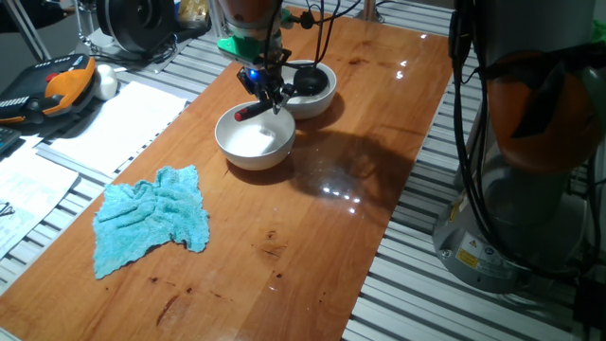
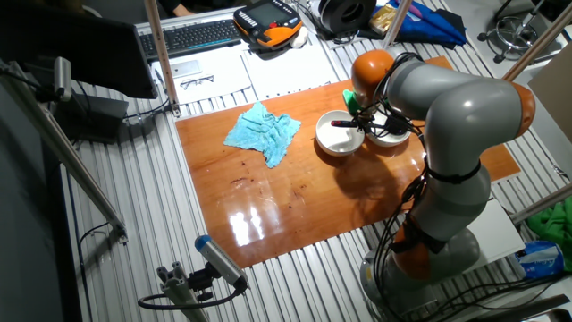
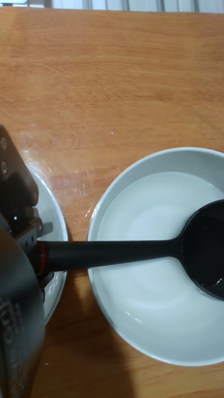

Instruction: Scoop water with a large spoon from one bowl to another

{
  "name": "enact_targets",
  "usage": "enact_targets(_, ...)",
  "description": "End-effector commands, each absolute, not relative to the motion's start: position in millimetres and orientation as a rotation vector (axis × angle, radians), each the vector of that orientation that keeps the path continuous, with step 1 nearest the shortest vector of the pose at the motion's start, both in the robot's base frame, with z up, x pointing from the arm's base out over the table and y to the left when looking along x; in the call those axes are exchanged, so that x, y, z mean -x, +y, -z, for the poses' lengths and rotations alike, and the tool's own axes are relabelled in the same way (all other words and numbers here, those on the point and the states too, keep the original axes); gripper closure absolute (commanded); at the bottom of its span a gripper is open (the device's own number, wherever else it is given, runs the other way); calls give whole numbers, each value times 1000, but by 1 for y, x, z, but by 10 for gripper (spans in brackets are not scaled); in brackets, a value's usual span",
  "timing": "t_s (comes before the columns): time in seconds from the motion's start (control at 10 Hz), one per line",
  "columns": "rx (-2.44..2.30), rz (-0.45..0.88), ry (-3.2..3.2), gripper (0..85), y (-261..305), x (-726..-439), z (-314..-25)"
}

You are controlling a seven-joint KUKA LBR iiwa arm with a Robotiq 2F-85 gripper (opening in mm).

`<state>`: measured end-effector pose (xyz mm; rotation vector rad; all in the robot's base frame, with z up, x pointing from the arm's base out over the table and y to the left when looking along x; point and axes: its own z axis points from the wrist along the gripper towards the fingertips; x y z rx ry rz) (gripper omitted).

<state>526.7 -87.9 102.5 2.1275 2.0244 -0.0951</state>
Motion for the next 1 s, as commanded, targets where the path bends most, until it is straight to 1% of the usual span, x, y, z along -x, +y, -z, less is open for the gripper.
enact_targets(0.0,-2123,93,2025,510,-88,-526,-102)
enact_targets(0.8,-2094,93,2040,510,-89,-524,-101)
enact_targets(0.9,-2088,93,2044,680,-90,-524,-101)
